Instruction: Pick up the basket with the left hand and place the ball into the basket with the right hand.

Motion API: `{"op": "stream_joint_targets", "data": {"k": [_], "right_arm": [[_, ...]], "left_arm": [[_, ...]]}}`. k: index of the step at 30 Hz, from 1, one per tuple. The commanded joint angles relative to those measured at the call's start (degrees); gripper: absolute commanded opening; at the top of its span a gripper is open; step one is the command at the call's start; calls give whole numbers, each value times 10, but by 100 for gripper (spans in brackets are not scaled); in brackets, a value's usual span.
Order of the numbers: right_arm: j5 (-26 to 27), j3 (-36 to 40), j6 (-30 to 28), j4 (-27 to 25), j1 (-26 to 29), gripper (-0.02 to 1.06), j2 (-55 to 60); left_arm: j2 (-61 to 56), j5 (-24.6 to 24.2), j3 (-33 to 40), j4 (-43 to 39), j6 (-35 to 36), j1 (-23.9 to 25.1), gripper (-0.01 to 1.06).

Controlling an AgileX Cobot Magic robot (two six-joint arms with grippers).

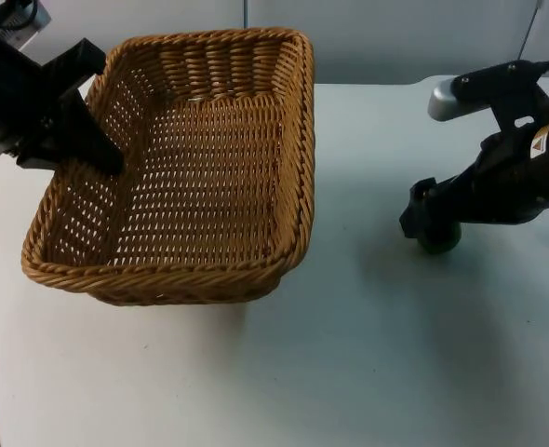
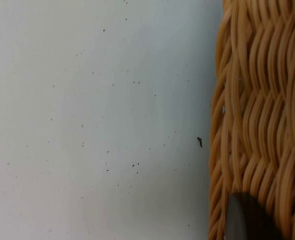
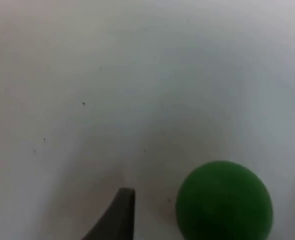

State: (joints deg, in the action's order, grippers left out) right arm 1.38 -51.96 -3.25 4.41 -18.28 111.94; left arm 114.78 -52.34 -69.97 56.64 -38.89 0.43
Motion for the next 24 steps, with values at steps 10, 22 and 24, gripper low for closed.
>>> {"op": "stream_joint_targets", "data": {"k": [10,22,24], "right_arm": [[-21,-25,3,-3,-18,105,35],[-33,-25,3,-2,-18,105,60],[-23,-25,3,-2,-18,104,60]], "left_arm": [[-9,-13,1,19,-2,0,0],[-9,-13,1,19,-2,0,0],[-9,-13,1,19,-2,0,0]]}}
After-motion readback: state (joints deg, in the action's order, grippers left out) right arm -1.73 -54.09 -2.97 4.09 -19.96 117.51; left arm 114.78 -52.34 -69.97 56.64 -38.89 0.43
